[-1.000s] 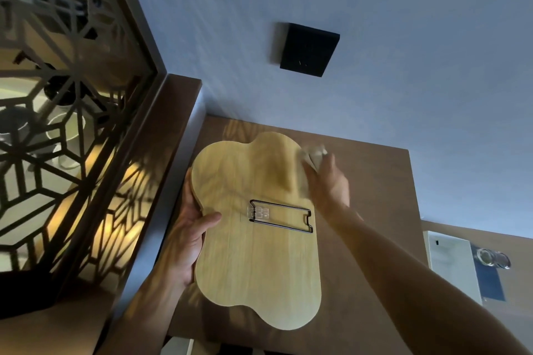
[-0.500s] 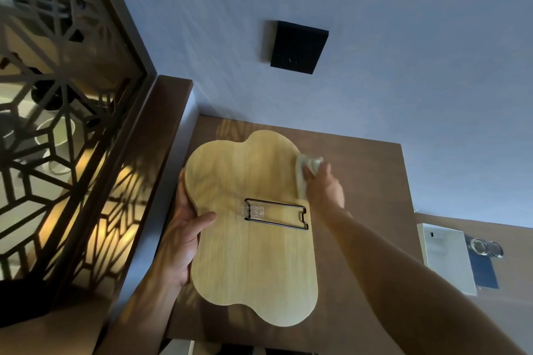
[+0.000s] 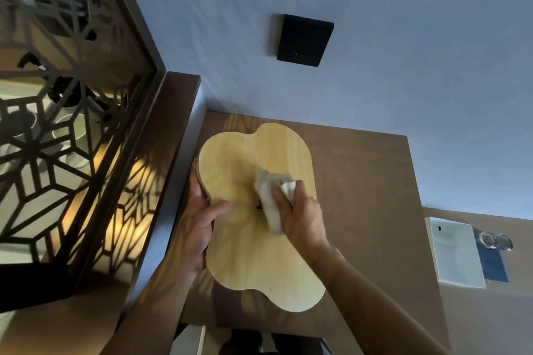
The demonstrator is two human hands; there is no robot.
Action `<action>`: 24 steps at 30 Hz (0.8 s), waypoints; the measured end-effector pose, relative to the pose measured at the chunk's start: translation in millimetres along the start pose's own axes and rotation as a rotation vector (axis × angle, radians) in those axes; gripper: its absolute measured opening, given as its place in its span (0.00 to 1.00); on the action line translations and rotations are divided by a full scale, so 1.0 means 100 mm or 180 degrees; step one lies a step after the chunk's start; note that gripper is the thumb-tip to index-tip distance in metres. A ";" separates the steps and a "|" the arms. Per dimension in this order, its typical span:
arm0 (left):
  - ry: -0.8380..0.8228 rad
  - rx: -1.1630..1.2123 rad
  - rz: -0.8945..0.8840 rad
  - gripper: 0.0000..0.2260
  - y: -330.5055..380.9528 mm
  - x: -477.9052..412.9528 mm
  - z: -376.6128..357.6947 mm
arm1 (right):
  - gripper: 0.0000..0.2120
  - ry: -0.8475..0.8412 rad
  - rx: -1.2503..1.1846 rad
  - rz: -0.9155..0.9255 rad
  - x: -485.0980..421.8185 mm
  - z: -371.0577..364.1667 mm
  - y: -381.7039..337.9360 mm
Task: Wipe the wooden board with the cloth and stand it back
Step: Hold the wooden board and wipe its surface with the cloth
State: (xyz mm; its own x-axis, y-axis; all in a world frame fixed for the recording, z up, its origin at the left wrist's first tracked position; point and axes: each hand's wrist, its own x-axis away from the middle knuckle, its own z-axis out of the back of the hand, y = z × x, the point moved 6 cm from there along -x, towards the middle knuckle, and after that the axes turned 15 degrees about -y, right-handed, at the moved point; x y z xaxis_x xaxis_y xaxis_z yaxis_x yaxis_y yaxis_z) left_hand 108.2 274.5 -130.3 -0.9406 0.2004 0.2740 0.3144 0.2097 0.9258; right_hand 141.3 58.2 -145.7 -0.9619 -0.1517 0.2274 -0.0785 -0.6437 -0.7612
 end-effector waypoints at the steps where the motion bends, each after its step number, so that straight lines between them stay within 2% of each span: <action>1: 0.0012 0.0007 0.0009 0.41 0.00 0.01 0.00 | 0.18 0.0093 -0.0079 -0.0186 0.01 0.04 0.20; 5: 0.0023 0.0082 0.0039 0.42 0.01 0.01 -0.03 | 0.18 0.0278 0.0103 -0.1010 0.15 0.29 0.91; 7: 0.0025 0.0166 0.0043 0.44 0.00 0.02 -0.05 | 0.16 0.0334 0.0429 -0.1067 0.17 0.44 0.97; 9: 0.0033 0.0210 0.0022 0.45 0.00 0.02 -0.06 | 0.14 0.0571 0.0484 -0.0798 0.14 0.54 0.73; 11: 0.0039 0.0158 -0.0006 0.45 0.01 0.01 -0.06 | 0.14 0.0689 0.0132 -0.0390 0.09 0.50 0.33; 13: 0.0052 0.0188 -0.0004 0.46 0.00 0.00 -0.06 | 0.17 0.0427 -0.0288 -0.0001 0.03 0.33 -0.09; 16: 0.0079 0.0168 -0.0012 0.44 0.00 0.01 -0.06 | 0.18 -0.0035 0.0002 0.0399 -0.04 0.04 -0.42; 19: 0.0072 0.0182 -0.0018 0.44 0.02 0.03 -0.08 | 0.17 -0.0006 -0.0124 0.0078 -0.06 0.00 -0.13; 22: 0.0062 0.0227 -0.0015 0.46 0.04 0.04 -0.09 | 0.17 0.0234 -0.0353 -0.0639 0.04 0.10 0.48; 24: 0.0052 0.0175 -0.0020 0.46 0.05 0.03 -0.09 | 0.19 0.0345 -0.0211 -0.1033 0.14 0.24 0.82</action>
State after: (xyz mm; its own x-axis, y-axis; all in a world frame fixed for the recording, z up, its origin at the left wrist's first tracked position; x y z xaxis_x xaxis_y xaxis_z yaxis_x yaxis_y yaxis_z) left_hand 105.5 267.6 -122.1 -0.9444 0.1834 0.2728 0.3145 0.2632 0.9120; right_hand 127.9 -14.8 -190.3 -0.9060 0.1356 0.4010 -0.3982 -0.5947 -0.6985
